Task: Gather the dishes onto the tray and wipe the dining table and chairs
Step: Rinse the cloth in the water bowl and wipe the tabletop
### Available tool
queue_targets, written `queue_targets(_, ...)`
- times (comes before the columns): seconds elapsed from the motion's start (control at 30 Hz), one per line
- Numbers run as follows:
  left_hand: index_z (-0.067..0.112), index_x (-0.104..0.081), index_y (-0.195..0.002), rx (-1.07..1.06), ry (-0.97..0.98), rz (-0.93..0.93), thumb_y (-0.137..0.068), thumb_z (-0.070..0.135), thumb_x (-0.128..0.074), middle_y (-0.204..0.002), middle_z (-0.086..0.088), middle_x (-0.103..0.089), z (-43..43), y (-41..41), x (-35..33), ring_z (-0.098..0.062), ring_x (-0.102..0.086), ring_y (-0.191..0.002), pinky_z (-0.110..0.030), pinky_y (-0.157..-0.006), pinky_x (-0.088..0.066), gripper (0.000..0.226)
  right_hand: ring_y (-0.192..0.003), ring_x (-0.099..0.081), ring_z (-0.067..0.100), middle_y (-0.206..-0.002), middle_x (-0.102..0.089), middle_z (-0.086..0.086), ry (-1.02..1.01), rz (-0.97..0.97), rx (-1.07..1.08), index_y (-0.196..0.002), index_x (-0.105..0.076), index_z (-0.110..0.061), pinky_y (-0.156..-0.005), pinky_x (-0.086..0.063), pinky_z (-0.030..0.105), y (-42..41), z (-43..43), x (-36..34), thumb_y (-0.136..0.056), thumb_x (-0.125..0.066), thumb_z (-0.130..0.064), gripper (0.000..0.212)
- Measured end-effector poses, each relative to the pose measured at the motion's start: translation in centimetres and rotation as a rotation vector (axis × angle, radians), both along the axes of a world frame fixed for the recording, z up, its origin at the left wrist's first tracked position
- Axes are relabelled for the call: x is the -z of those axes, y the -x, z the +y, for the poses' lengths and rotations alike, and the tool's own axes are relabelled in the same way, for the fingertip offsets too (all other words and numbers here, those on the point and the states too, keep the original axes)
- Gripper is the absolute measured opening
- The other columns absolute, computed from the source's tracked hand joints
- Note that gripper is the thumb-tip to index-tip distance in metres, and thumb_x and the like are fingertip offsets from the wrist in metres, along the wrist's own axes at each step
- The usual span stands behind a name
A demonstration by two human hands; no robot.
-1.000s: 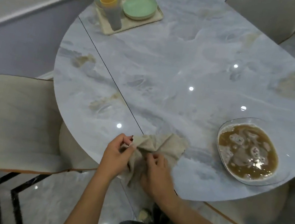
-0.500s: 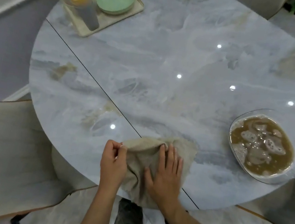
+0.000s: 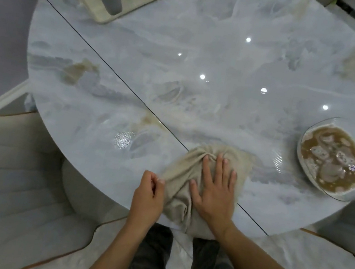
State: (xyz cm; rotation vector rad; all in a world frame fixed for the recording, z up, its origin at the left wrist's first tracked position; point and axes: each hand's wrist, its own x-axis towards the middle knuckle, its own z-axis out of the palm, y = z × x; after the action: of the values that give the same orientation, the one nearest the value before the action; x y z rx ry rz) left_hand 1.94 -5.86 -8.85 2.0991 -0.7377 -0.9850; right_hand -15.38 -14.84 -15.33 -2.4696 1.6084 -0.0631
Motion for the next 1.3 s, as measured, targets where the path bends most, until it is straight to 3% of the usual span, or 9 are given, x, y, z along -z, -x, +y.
queue_targets(0.23,0.008,-0.047,-0.092,-0.118,-0.057,0.059,-0.108,0.023,-0.051,-0.07,-0.001,-0.045,3.3,-0.2,0.4,-0.004,-0.04,-0.054,-0.028,-0.057,-0.038,0.022,-0.16,-0.001,0.028,-0.173,-0.004,0.009,-0.022,-0.011,-0.217,-0.165,-0.011,-0.019,-0.126,-0.013,0.057,-3.5,0.3,0.1,-0.101,-0.042,-0.052,0.078)
queue_targets(0.4,0.008,-0.048,-0.088,-0.084,-0.084,0.083,-0.107,0.017,-0.052,-0.066,0.0,-0.042,4.6,-0.2,0.2,-0.008,-0.038,-0.055,-0.028,-0.055,-0.037,0.021,-0.16,-0.007,0.025,-0.173,-0.009,0.004,-0.02,-0.063,-0.416,-0.165,-0.016,-0.021,-0.125,-0.017,0.055,-1.6,1.0,0.2,-0.102,-0.04,-0.053,0.075)
queue_targets(0.57,0.016,-0.052,-0.092,-0.165,-0.091,-0.01,-0.106,0.022,-0.054,-0.069,-0.008,-0.053,3.0,0.9,0.7,-0.018,-0.049,-0.059,-0.033,-0.057,-0.042,0.015,-0.159,-0.01,0.024,-0.173,-0.009,0.001,-0.05,-0.057,-0.297,-0.165,-0.015,-0.025,-0.127,-0.014,0.052,2.3,1.7,0.1,-0.103,-0.037,-0.056,0.073)
queue_targets(0.73,0.017,-0.053,-0.096,-0.098,-0.05,-0.035,-0.107,0.031,-0.055,-0.063,0.001,-0.05,1.1,4.9,0.0,-0.007,-0.044,-0.051,-0.029,-0.053,-0.039,0.018,-0.16,-0.008,0.024,-0.173,-0.008,0.001,-0.069,-0.027,-0.253,-0.165,-0.013,-0.025,-0.127,-0.014,0.052,8.2,1.6,-0.3,-0.106,-0.034,-0.054,0.069)
queue_targets(0.9,0.015,-0.053,-0.097,-0.02,-0.022,-0.012,-0.107,0.031,-0.055,-0.06,0.002,-0.044,0.5,8.9,-0.5,-0.009,-0.04,-0.052,-0.035,-0.056,-0.037,0.019,-0.16,-0.005,0.025,-0.173,-0.005,0.003,-0.059,-0.018,-0.194,-0.165,-0.012,-0.024,-0.126,-0.016,0.054,12.5,1.4,-0.2,-0.107,-0.035,-0.05,0.068)
queue_targets(1.13,0.021,-0.05,-0.094,-0.091,0.003,-0.062,-0.107,0.031,-0.053,-0.056,0.002,-0.044,0.7,9.4,0.0,-0.016,-0.039,-0.052,-0.037,-0.054,-0.037,0.016,-0.16,0.002,0.027,-0.173,0.0,0.007,-0.099,0.014,-0.167,-0.166,-0.005,-0.022,-0.127,-0.009,0.054,12.2,1.2,-0.3,-0.106,-0.029,-0.055,0.073)
queue_targets(1.23,0.021,-0.052,-0.094,-0.13,-0.005,-0.019,-0.107,0.031,-0.055,-0.057,0.002,-0.047,0.9,8.5,-0.2,-0.017,-0.042,-0.055,-0.045,-0.055,-0.045,0.016,-0.16,0.004,0.029,-0.173,0.003,0.011,-0.1,0.012,-0.141,-0.166,-0.003,-0.021,-0.127,-0.007,0.055,10.9,0.8,-0.5,-0.104,-0.031,-0.058,0.077)
queue_targets(1.3,0.016,-0.054,-0.096,-0.168,-0.004,0.019,-0.106,0.028,-0.056,-0.058,0.002,-0.049,0.7,7.5,-0.4,-0.014,-0.042,-0.055,-0.04,-0.055,-0.043,0.016,-0.159,0.005,0.03,-0.173,0.006,0.011,-0.112,0.01,-0.145,-0.166,-0.001,-0.022,-0.127,-0.006,0.056,9.3,0.3,-0.6,-0.104,-0.031,-0.058,0.077)
